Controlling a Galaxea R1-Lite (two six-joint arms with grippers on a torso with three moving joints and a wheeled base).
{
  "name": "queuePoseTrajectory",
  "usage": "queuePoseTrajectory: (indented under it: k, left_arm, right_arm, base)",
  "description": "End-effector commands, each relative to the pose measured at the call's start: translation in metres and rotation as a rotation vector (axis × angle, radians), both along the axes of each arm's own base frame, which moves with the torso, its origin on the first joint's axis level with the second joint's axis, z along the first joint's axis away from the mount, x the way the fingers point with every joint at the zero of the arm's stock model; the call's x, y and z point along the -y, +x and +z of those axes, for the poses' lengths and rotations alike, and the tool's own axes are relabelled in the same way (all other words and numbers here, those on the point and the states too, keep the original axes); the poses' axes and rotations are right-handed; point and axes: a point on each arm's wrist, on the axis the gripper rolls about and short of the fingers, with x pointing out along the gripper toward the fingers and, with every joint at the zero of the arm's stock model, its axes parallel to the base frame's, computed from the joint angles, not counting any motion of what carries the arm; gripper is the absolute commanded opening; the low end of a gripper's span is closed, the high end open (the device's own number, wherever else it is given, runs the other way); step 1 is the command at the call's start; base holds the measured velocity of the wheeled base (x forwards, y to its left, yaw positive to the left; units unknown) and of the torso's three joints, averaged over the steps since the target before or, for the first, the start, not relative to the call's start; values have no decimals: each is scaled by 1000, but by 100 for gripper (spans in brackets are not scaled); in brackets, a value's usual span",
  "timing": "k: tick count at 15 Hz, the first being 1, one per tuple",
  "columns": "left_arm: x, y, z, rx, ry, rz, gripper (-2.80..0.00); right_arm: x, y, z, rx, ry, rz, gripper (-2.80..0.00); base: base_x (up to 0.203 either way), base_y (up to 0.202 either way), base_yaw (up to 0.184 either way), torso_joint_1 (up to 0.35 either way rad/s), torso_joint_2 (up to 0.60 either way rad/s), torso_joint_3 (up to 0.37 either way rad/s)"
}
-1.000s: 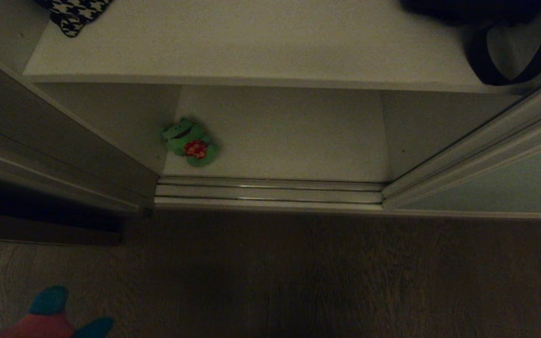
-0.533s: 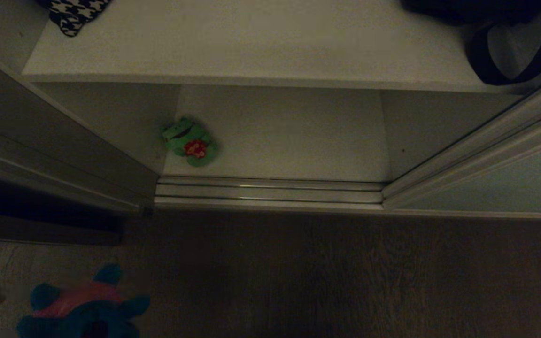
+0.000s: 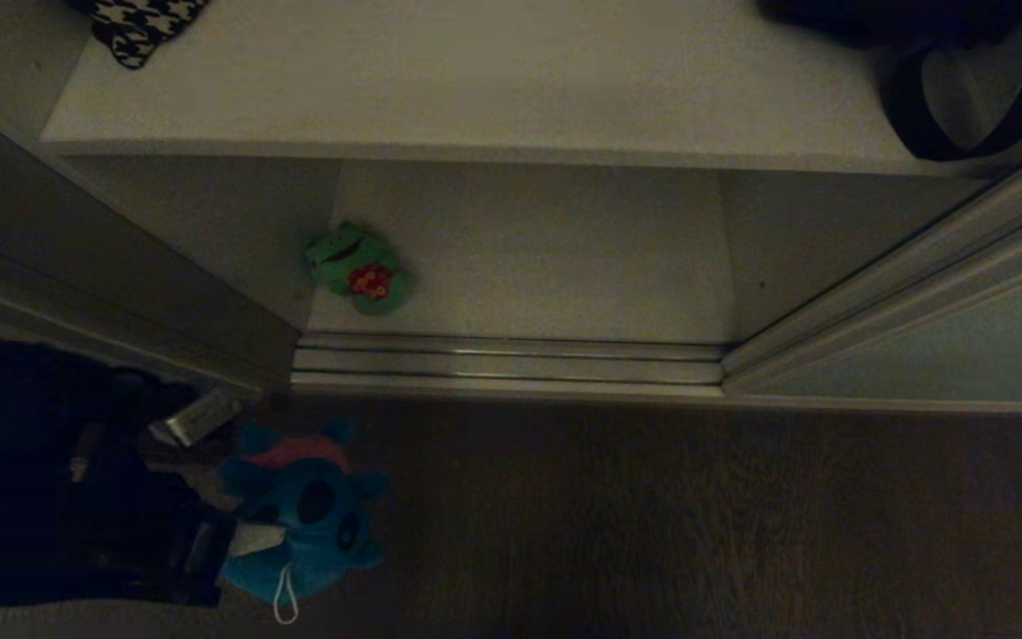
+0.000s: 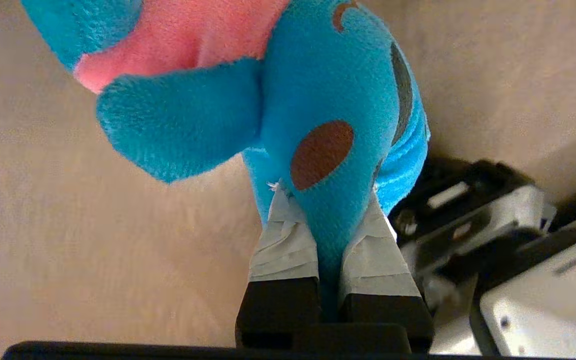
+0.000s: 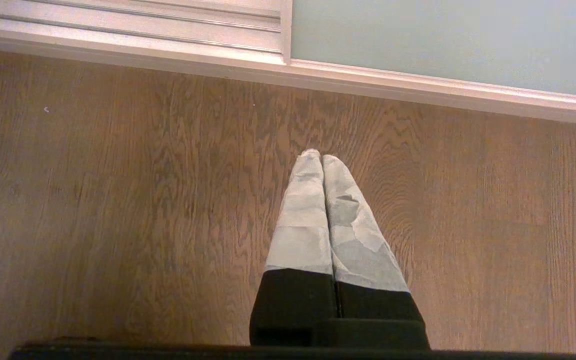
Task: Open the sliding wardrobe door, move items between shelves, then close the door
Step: Place the blue doll on the lower shelf
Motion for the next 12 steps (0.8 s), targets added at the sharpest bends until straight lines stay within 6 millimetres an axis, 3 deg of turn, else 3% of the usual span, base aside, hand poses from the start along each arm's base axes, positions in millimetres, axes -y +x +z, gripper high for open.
queuePoseTrajectory:
  k: [1,7,12]
  left_arm:
    - [14,27,-11,-11,-5,-56,-280]
    - [42,104,-17,101,-111,-25,-280]
    - [62,182,-25,375,-203,57,-280]
  right_arm:
    - [0,0,0,0,-1,1,-280]
    - [0,0,0,0,1,1,-280]
    - [0,0,0,0,-1,1,-280]
  base:
    - [0,0,0,0,0,0]
    - [0,0,0,0,0,0]
    - [0,0,0,0,0,0]
